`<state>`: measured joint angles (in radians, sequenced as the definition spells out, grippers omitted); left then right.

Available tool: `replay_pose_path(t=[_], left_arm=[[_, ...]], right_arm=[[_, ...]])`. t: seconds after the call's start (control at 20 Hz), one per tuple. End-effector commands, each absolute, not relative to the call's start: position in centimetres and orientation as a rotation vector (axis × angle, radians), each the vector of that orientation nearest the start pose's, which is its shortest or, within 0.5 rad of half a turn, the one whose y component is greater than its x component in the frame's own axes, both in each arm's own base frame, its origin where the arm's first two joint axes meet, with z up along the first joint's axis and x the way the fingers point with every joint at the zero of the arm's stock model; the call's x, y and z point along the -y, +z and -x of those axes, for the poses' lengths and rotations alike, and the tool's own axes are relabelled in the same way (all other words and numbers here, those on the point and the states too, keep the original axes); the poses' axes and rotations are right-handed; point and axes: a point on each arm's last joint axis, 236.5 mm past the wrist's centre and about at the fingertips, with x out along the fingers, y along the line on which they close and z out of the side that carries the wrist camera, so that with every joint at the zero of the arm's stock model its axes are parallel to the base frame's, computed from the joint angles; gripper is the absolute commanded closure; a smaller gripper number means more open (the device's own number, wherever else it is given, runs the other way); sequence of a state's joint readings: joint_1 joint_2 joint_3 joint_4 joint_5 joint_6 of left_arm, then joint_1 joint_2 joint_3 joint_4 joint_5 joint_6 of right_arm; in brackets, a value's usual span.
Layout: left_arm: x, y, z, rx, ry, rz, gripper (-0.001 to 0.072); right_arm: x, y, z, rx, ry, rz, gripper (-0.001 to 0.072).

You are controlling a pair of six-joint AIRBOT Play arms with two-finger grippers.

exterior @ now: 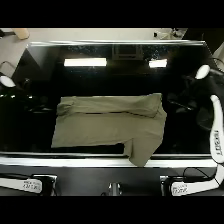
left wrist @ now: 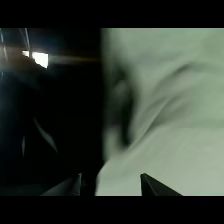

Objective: Fold the shirts.

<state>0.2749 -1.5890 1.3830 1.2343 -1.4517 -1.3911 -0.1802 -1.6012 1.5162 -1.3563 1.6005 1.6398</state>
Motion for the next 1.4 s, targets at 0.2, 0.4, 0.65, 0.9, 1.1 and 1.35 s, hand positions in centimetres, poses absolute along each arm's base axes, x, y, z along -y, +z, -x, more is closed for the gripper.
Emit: replay_pose_path(t=[0.2,0.4,0.65,0.9,1.1,1.35], left_arm=[[-0.5,-10.2,-22.0,-1.744,-0.149,0.503,0.0235],[1.2,-11.1,-21.2,-1.726,-0.173,0.568,0.0235],[2.7,-11.1,-22.0,-1.686,-0.184,0.657,0.0294],[2.7,-11.1,-21.9,-1.684,-0.197,0.646,0.0676],[2.7,-10.7,-21.9,-1.677,-0.209,0.636,0.0676],[2.8,-10.3,-22.2,-1.656,-0.211,0.639,0.0676]], right_arm=[[1.9,-4.8,-26.6,-1.724,-0.056,-0.453,0.0225],[1.6,-5.5,-25.6,-1.753,-0.052,-0.461,0.0225],[1.4,-5.5,-25.3,-1.763,-0.041,-0.464,0.0223],[-2.3,-8.0,-20.9,-1.731,0.053,-0.540,0.0222],[-6.2,-9.9,-20.4,-1.667,0.136,-0.705,0.0224],[-7.0,-11.4,-21.0,-1.613,0.093,-0.801,0.0255]])
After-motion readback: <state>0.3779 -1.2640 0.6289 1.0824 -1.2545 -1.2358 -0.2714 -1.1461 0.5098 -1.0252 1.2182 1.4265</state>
